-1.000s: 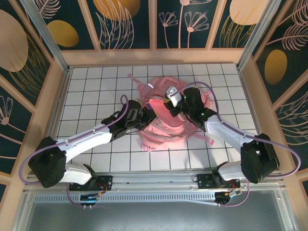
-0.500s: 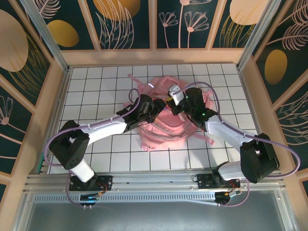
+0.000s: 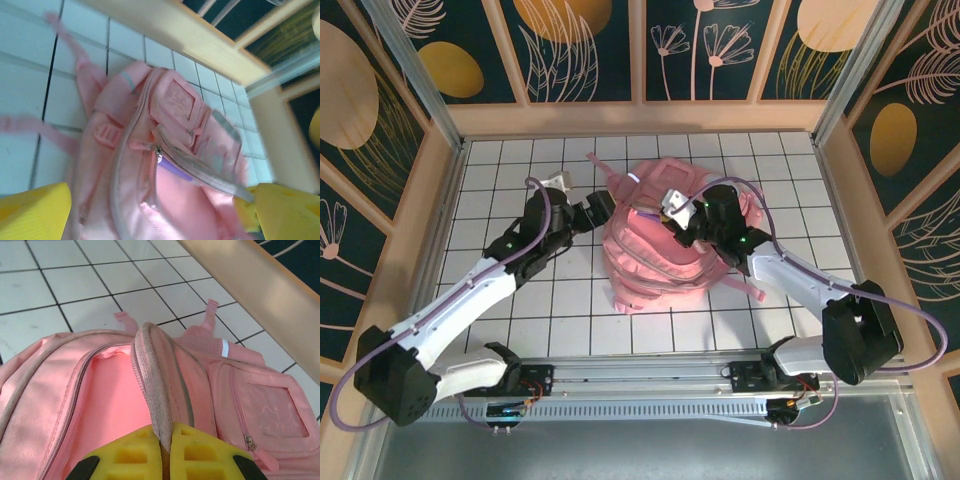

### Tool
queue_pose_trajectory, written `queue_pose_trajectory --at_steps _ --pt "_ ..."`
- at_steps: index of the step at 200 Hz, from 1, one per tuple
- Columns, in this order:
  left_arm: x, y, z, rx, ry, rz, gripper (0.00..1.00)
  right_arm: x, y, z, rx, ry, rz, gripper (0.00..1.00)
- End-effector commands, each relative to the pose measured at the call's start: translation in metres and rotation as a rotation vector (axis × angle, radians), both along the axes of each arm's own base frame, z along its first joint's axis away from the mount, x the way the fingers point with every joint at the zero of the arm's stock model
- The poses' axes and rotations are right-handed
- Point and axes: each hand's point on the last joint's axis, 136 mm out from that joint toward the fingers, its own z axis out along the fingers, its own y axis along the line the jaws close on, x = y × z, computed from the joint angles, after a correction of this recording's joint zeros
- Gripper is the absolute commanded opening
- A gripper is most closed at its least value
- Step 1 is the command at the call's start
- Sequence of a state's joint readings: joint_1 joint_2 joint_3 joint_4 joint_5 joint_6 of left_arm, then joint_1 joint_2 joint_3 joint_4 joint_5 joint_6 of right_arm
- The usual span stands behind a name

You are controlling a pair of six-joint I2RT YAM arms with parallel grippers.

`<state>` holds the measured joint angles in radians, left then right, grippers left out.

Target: Pack books, pencil case, and school supplies into a backpack

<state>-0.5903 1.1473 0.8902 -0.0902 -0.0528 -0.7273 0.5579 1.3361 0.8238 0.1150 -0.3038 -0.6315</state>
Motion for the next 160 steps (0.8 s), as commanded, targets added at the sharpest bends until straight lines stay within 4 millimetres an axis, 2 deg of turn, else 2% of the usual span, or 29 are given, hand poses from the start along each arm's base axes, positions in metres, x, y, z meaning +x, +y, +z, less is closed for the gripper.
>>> queue_pose_trajectory --at_steps 1,8,13,35,65,83,102,126,145,156,160 --pt "-0.015 -0.025 -0.010 0.388 -0.319 -0.396 0.92 -0.007 0.008 0.022 -0.042 -0.121 0.134 0.00" --pt "-0.019 -0.033 -0.018 0.447 -0.365 -0.499 0.92 -0.007 0.009 0.022 -0.049 -0.117 0.140 0.00" --pt "-0.017 -0.036 -0.023 0.481 -0.379 -0.539 0.92 0.001 0.001 0.023 -0.052 -0.112 0.119 0.00" --pt "-0.002 -0.034 -0.054 0.573 -0.397 -0.682 0.86 0.000 -0.001 0.029 -0.045 -0.102 0.161 0.00" --pt "0.009 -0.030 -0.074 0.577 -0.482 -0.813 0.87 -0.023 -0.004 0.018 -0.123 -0.123 0.301 0.00" --pt "0.015 -0.034 -0.089 0.624 -0.470 -0.889 0.87 -0.038 -0.005 0.011 -0.154 -0.143 0.369 0.00" --pt "0.016 -0.041 -0.099 0.625 -0.465 -0.961 0.86 -0.047 -0.010 0.002 -0.203 -0.163 0.410 0.00" --pt "0.007 -0.049 -0.104 0.619 -0.551 -1.060 0.84 -0.053 -0.018 -0.009 -0.255 -0.178 0.422 0.00" --pt "0.015 -0.048 -0.110 0.676 -0.575 -1.069 0.82 -0.066 -0.019 -0.013 -0.262 -0.203 0.485 0.00" --pt "0.011 -0.049 -0.120 0.688 -0.574 -1.127 0.77 -0.072 -0.020 -0.015 -0.261 -0.217 0.510 0.00" --pt "0.013 -0.053 -0.114 0.691 -0.599 -1.153 0.76 -0.073 -0.021 -0.015 -0.260 -0.218 0.512 0.00"
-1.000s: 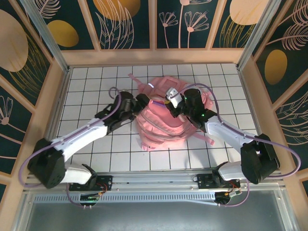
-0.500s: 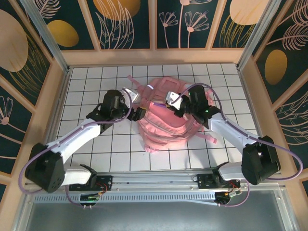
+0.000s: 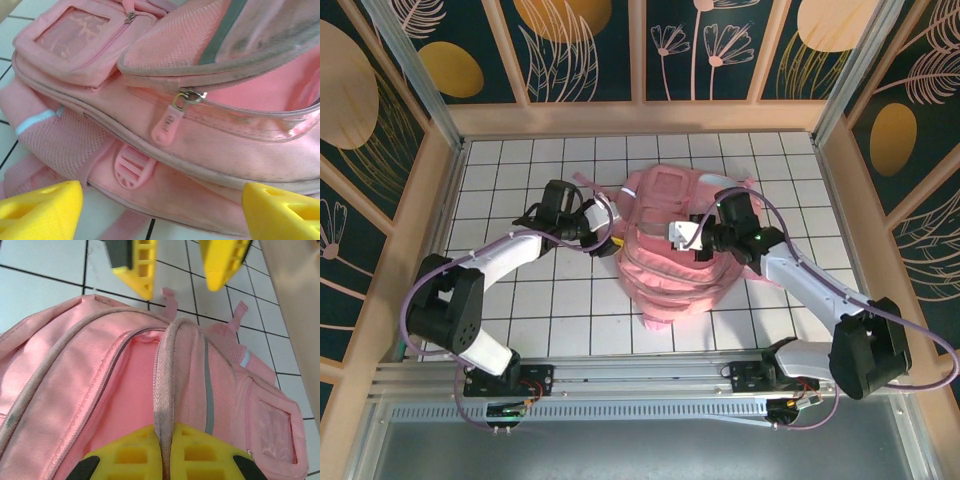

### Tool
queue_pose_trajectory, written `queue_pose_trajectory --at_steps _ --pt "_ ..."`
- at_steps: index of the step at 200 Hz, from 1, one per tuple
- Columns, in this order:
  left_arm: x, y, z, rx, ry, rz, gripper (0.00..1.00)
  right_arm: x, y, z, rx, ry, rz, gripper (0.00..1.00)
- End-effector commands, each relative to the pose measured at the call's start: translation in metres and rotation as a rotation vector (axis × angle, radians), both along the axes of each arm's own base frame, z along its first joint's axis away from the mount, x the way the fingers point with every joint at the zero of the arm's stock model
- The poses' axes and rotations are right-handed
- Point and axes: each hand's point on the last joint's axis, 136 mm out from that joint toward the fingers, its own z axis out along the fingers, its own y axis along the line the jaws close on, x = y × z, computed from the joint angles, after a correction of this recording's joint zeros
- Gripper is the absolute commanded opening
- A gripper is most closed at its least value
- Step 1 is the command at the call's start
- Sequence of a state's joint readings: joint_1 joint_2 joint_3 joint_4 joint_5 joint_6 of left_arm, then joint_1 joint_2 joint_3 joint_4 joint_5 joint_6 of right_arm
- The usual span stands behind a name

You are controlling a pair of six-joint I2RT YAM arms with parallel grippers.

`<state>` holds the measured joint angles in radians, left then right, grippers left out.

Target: Pack books, pencil case, and school supplies into a backpack

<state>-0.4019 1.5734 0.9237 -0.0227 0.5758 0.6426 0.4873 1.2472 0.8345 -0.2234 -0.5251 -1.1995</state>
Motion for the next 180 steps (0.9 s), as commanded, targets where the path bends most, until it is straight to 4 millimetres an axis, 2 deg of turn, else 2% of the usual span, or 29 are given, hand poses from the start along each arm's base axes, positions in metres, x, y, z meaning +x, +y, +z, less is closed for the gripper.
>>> queue_pose_trajectory --at_steps 1,10,29,72,100,106,125,137,155,180 --pt "-0.003 -0.014 0.005 0.020 -0.092 -0.191 0.75 -0.020 0.000 0.004 0.010 -0.052 0.119 0.00" --pt "-0.008 -0.020 0.005 0.012 -0.073 -0.255 0.70 -0.023 0.001 0.003 0.009 -0.052 0.130 0.00" --pt "-0.011 -0.025 0.004 -0.009 -0.056 -0.307 0.68 -0.025 0.001 0.003 0.009 -0.050 0.141 0.00" --pt "-0.023 -0.034 0.008 -0.055 -0.107 -0.392 0.67 -0.028 0.004 0.006 0.009 -0.052 0.161 0.00" --pt "-0.029 -0.041 0.006 -0.030 -0.082 -0.429 0.67 -0.029 0.005 0.003 -0.004 -0.053 0.168 0.00" --pt "-0.026 -0.043 -0.005 -0.020 -0.041 -0.415 0.64 -0.029 0.005 0.003 -0.005 -0.055 0.169 0.00" --pt "-0.019 -0.042 -0.020 0.016 -0.007 -0.405 0.54 -0.031 0.005 0.003 -0.010 -0.053 0.173 0.00" --pt "-0.016 -0.041 -0.028 0.033 0.001 -0.394 0.51 -0.031 0.005 0.003 -0.012 -0.055 0.174 0.00" --pt "-0.016 -0.043 -0.031 0.024 0.000 -0.401 0.48 -0.033 0.006 0.003 -0.013 -0.056 0.176 0.00" --pt "-0.023 -0.047 -0.027 0.014 -0.035 -0.443 0.31 -0.035 0.007 0.001 -0.015 -0.056 0.175 0.00"
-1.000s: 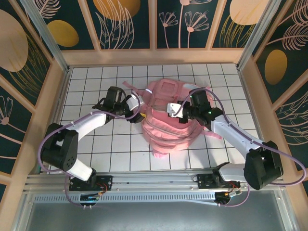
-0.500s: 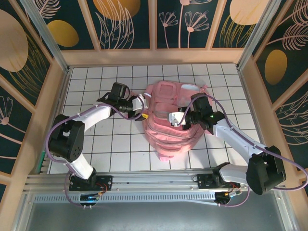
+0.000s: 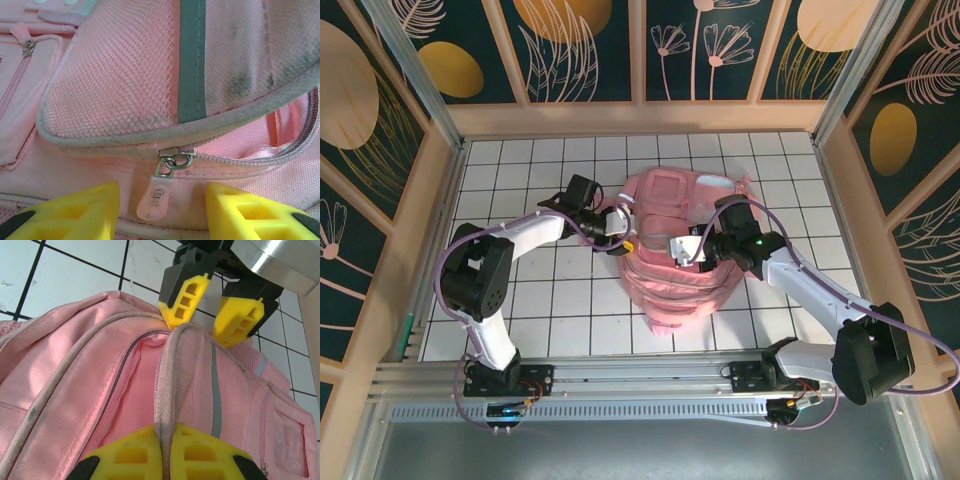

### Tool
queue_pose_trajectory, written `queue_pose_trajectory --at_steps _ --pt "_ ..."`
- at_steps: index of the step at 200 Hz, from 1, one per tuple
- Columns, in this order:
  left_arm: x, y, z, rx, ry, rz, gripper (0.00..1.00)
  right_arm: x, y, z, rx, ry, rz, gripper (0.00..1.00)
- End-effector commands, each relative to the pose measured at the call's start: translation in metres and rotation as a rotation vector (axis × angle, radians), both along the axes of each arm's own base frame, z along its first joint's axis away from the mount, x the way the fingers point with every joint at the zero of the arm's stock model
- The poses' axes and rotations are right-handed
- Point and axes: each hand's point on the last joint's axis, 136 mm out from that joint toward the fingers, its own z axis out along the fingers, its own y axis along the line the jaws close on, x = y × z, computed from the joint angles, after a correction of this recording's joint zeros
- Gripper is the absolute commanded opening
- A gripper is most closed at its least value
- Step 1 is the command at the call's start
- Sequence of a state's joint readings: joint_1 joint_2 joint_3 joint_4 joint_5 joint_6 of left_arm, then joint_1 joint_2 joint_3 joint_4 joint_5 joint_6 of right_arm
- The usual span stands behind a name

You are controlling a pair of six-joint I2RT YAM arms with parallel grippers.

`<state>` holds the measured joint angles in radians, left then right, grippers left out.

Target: Pack books, pencil case, and school supplies into a backpack

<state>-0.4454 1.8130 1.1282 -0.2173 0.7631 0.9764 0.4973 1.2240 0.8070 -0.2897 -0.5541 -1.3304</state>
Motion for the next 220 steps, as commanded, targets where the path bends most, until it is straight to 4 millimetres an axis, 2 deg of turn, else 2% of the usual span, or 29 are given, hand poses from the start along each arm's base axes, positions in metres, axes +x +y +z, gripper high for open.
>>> queue_pose_trajectory --at_steps 1,11,22,31,55,67,68,70,71,75,80,98,109,117,120,128,137,143,158,174,184,187,197,220 --pt "-0.010 -0.006 0.004 -0.026 -0.041 -0.083 0.30 -0.013 0.009 0.014 0.042 -0.025 0.066 0.00" --pt "-0.013 -0.006 0.008 -0.031 -0.055 -0.101 0.18 -0.013 0.010 0.011 0.032 -0.024 0.060 0.02" --pt "-0.017 -0.006 0.013 -0.042 -0.067 -0.124 0.00 -0.014 0.010 0.008 0.016 -0.024 0.049 0.16" --pt "-0.020 -0.006 0.017 -0.046 -0.080 -0.140 0.00 -0.013 0.010 0.009 0.021 -0.007 0.018 0.26" --pt "-0.023 -0.004 0.023 -0.045 -0.109 -0.138 0.00 -0.015 0.018 0.029 0.140 0.128 -0.112 0.41" --pt "-0.021 -0.002 0.025 -0.045 -0.115 -0.109 0.00 -0.014 0.017 0.040 0.206 0.201 -0.200 0.61" --pt "-0.020 -0.002 0.025 -0.045 -0.115 -0.106 0.00 -0.013 0.017 0.042 0.214 0.208 -0.209 0.67" --pt "-0.020 -0.002 0.025 -0.046 -0.112 -0.101 0.00 -0.012 0.016 0.044 0.229 0.225 -0.232 0.87" --pt "-0.020 -0.002 0.024 -0.047 -0.110 -0.099 0.00 -0.012 0.017 0.046 0.239 0.233 -0.243 0.93" --pt "-0.020 -0.002 0.024 -0.047 -0.109 -0.094 0.00 -0.009 0.016 0.052 0.277 0.267 -0.294 0.99" --pt "-0.021 -0.002 0.034 -0.063 -0.136 -0.091 0.00 -0.002 0.015 0.061 0.333 0.314 -0.375 0.99" --pt "-0.022 -0.002 0.040 -0.092 -0.160 -0.079 0.00 0.030 0.002 0.095 0.559 0.542 -0.741 0.99" --pt "-0.023 -0.002 0.042 -0.099 -0.181 -0.071 0.00 0.049 -0.014 0.104 0.694 0.725 -1.000 0.99" --pt "-0.022 -0.001 0.041 -0.097 -0.189 -0.063 0.00 0.057 -0.024 0.099 0.784 0.888 -1.196 0.99" --pt "-0.022 0.000 0.042 -0.096 -0.195 -0.061 0.00 0.064 -0.035 0.096 0.826 0.946 -1.282 0.99" --pt "-0.021 0.001 0.041 -0.090 -0.205 -0.055 0.00 0.069 -0.042 0.080 0.869 1.115 -1.443 0.96" --pt "-0.019 0.001 0.041 -0.086 -0.212 -0.050 0.00 0.067 -0.046 0.059 0.856 1.256 -1.635 0.82" --pt "-0.019 0.001 0.041 -0.084 -0.213 -0.049 0.00 0.065 -0.041 0.046 0.807 1.313 -1.724 0.77" --pt "-0.019 0.001 0.041 -0.078 -0.216 -0.046 0.00 0.056 -0.012 0.022 0.645 1.371 -1.842 0.72" --pt "-0.020 -0.001 0.043 -0.077 -0.232 -0.048 0.00 0.054 0.023 0.005 0.483 1.342 -1.845 0.71" --pt "-0.020 -0.003 0.047 -0.082 -0.247 -0.052 0.00 0.055 0.034 -0.007 0.396 1.294 -1.873 0.71" --pt "-0.025 -0.001 0.040 -0.074 -0.233 -0.053 0.00 0.057 0.037 -0.009 0.378 1.280 -1.872 0.71" --pt "-0.026 -0.001 0.040 -0.075 -0.244 -0.054 0.00 0.059 0.046 -0.016 0.321 1.234 -1.868 0.71" --pt "-0.026 -0.002 0.041 -0.077 -0.261 -0.053 0.00 0.070 0.048 -0.032 0.243 1.075 -1.891 0.70"
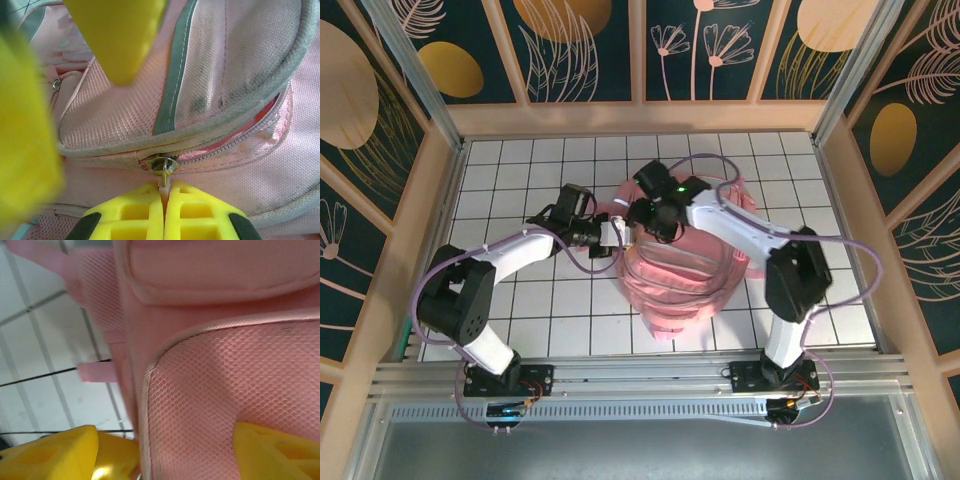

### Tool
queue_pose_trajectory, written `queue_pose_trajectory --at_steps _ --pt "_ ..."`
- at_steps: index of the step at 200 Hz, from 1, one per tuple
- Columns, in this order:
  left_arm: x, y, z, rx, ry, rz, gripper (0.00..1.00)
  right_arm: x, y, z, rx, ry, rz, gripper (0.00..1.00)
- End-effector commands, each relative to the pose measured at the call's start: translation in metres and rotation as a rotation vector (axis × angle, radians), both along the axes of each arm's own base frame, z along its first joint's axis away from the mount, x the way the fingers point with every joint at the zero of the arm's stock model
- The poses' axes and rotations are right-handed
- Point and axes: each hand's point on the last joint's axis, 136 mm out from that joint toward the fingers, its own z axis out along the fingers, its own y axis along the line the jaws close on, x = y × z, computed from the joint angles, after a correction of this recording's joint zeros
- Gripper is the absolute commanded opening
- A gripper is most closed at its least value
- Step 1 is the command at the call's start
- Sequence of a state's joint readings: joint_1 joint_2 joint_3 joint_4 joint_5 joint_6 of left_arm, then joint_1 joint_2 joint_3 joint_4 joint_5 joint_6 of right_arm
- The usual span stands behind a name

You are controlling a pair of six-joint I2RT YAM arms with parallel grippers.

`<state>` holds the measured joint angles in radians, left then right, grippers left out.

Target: Pack books, pencil case, and school supplies into a backpack

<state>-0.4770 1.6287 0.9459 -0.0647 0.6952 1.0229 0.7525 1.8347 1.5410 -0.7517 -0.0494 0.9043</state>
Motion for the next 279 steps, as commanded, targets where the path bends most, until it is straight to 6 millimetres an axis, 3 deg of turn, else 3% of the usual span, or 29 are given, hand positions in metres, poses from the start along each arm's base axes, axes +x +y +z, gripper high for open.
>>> queue_pose_trajectory --at_steps 1,19,57,78,111,157,176,206,225,248,271,279 --pt "-0.005 -0.008 0.021 -0.059 -0.061 -0.041 0.00 0.001 -0.024 -0.004 -0.189 0.003 -0.049 0.70" --pt "-0.006 -0.008 0.018 -0.053 -0.067 -0.049 0.00 0.010 -0.023 -0.018 -0.245 -0.004 -0.020 0.61" --pt "-0.006 -0.004 0.017 -0.039 -0.099 -0.026 0.00 0.015 -0.017 -0.039 -0.292 0.003 0.007 0.30" --pt "-0.008 0.000 0.013 0.000 -0.127 -0.001 0.00 0.023 -0.017 -0.045 -0.291 0.018 -0.028 0.00" --pt "-0.018 -0.003 0.014 0.070 -0.163 0.082 0.00 0.041 -0.016 -0.052 -0.237 0.083 -0.135 0.00" --pt "-0.078 -0.017 0.020 -0.002 -0.082 0.128 0.00 0.077 -0.019 -0.064 -0.187 0.099 -0.244 0.00" --pt "-0.107 -0.038 0.026 -0.059 -0.032 0.101 0.00 0.086 -0.014 -0.065 -0.172 0.090 -0.258 0.00" --pt "-0.141 -0.089 0.026 -0.076 0.076 0.050 0.00 0.092 0.002 -0.062 -0.091 0.081 -0.256 0.00" --pt "-0.138 -0.104 0.038 -0.137 0.164 0.110 0.00 0.096 0.001 -0.056 -0.099 0.056 -0.230 0.00" --pt "-0.124 -0.089 0.073 -0.270 0.216 0.194 0.00 0.096 -0.007 -0.044 -0.115 0.002 -0.136 0.00" --pt "-0.070 -0.046 0.113 -0.389 0.300 0.527 0.56 0.089 -0.007 -0.033 -0.067 -0.050 0.004 0.00" --pt "-0.052 -0.028 0.123 -0.411 0.305 0.667 0.70 0.088 -0.006 -0.026 -0.057 -0.085 0.058 0.00"
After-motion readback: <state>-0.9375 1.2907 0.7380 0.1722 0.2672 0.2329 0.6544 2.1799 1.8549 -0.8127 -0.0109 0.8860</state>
